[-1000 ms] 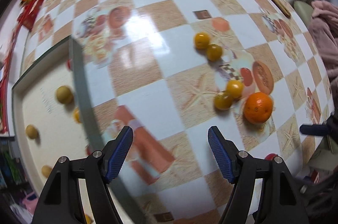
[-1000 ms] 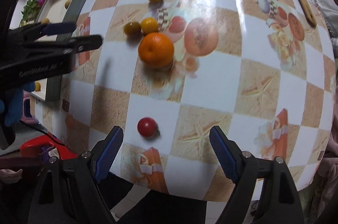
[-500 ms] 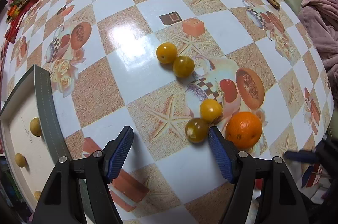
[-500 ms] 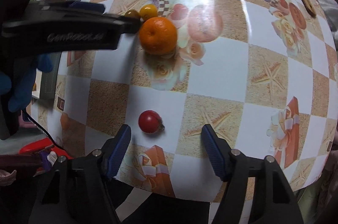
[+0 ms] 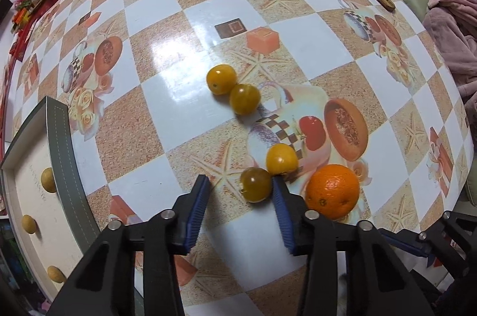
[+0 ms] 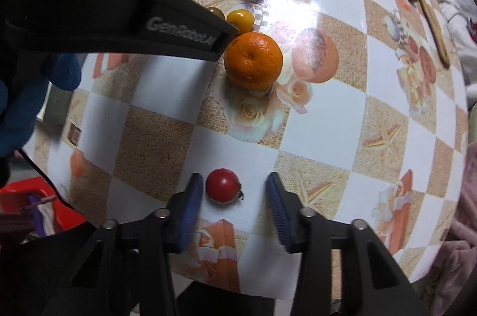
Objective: Organize fruits
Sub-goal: 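Move both tools back to the fruits beside the mandarin orange, then grasp a brown round fruit with the left tool while the right tool grasps a red cherry tomato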
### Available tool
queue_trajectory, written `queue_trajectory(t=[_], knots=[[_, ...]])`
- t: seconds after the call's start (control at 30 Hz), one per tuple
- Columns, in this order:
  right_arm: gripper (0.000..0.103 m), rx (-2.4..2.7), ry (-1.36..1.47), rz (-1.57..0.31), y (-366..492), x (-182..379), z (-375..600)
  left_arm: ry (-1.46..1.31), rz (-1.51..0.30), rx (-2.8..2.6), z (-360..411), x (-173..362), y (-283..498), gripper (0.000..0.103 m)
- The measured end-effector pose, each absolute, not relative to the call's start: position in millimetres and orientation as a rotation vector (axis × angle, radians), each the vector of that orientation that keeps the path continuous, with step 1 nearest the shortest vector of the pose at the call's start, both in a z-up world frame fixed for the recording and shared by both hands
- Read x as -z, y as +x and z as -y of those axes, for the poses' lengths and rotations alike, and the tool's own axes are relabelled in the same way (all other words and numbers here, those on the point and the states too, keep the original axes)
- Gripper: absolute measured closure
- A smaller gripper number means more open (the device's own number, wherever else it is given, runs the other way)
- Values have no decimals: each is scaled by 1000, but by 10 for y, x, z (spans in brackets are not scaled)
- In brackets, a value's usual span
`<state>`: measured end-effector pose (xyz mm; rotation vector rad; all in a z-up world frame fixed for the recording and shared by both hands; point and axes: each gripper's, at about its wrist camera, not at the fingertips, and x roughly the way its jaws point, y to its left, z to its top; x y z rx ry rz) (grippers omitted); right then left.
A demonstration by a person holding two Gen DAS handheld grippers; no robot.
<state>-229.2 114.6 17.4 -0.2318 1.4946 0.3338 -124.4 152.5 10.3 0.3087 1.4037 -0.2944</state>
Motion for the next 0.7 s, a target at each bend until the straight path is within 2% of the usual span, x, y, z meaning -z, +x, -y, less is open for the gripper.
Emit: queue_trajectory(t=[0.03,0.07,0.17,0.3,0.47,0.7], knots=[[66,-335,-243,-1490,-2303,-173,-1171,307,-1403,300,-1503,-99,-1248,64],[79,-341,-243,-1488,-2309,-177,-1184,272,-1380,352,-1485,-99,-1259,67],[79,-356,-170,-1502,-2310,-184,-1129,238,-1387,381,-1493,-117,-1269,77],[79,-324,-16,-1506,-2251,-228,-841,195,-1402,391,-1544,-133,-1269,80],[79,-239,123,-1519,-2169,-238,-535,151,-1418,387,-1644,-136,-1280,80],[79,-207,164,-1525,-2138,-217,-444,148,-1419,384,-1632,-158,-1316,79]])
